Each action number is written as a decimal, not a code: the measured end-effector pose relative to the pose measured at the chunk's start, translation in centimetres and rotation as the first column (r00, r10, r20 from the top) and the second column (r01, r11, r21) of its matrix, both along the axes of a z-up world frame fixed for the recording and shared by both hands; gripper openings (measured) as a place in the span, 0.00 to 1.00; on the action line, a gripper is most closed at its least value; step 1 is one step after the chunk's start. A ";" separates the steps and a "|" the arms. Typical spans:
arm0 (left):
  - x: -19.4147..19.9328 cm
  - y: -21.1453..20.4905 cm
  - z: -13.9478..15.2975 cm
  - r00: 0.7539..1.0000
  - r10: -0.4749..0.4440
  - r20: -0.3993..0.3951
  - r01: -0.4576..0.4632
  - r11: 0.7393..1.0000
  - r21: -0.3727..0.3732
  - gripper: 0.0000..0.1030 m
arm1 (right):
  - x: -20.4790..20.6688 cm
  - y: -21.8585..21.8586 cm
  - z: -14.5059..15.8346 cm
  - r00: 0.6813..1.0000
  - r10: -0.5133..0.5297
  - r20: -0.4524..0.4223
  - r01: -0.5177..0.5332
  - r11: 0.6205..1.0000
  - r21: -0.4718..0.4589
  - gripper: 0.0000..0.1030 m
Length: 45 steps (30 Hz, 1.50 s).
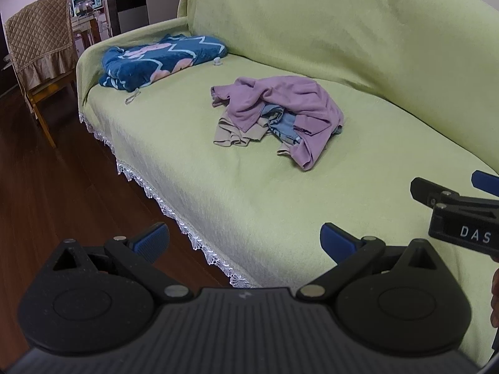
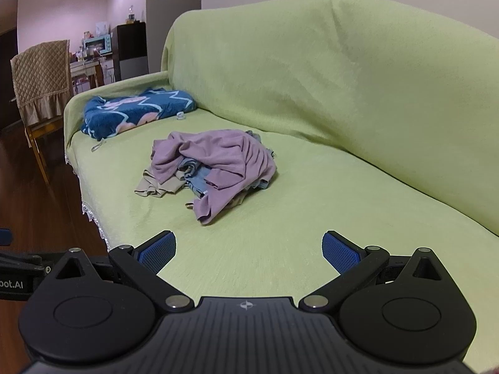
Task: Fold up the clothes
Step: 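Move both grippers toward the crumpled lilac top on the sofa, then grasp the lilac top's edge with the left gripper while the right gripper grasps another edge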
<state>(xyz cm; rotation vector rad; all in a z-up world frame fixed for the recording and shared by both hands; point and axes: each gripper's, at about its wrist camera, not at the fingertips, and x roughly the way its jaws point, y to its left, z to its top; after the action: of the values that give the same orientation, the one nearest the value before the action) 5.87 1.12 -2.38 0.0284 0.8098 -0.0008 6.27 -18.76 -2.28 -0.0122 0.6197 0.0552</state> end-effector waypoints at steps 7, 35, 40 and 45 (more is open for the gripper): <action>2.9 0.1 -2.0 0.999 0.001 -0.033 -0.001 1.000 -0.005 0.99 | 2.9 -0.3 -1.6 1.000 0.005 -0.024 -0.005 1.000 -0.010 1.00; 20.1 0.8 -10.9 0.982 -0.174 0.079 0.162 0.977 0.136 0.58 | 17.8 -0.2 -9.9 0.961 0.260 0.099 -0.241 0.956 -0.165 0.71; 24.4 0.2 -12.4 0.964 -0.233 0.126 0.203 0.955 0.218 0.54 | 22.2 0.4 -11.4 0.946 0.307 0.105 -0.284 0.940 -0.190 0.53; 27.9 -1.1 -13.8 0.944 -0.289 0.157 0.238 0.930 0.282 0.43 | 24.6 0.7 -12.6 0.939 0.327 0.109 -0.300 0.931 -0.209 0.51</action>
<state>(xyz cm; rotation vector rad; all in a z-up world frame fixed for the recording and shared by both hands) 33.82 0.00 -16.15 0.3814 0.5990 -0.1459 30.86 -18.03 -14.88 -0.2989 0.4738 0.3042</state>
